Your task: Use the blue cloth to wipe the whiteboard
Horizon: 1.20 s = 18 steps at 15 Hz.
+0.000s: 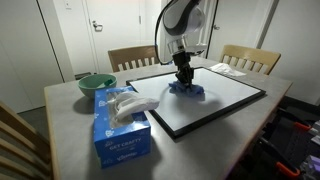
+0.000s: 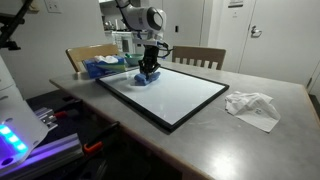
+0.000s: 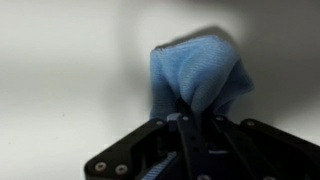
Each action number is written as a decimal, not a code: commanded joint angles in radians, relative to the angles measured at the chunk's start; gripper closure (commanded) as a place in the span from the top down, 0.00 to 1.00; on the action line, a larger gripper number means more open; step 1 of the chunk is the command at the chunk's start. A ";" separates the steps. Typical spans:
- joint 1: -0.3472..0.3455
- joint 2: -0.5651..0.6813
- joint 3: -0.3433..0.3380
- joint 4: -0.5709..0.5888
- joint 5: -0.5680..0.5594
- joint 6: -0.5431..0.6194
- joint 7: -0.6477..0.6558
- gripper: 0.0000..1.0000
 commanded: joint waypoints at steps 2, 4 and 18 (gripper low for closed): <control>-0.006 -0.009 0.010 -0.023 0.000 0.007 0.008 0.03; -0.004 -0.016 0.008 -0.039 0.000 0.018 0.018 0.03; -0.019 0.052 -0.015 0.141 -0.018 -0.003 0.007 0.03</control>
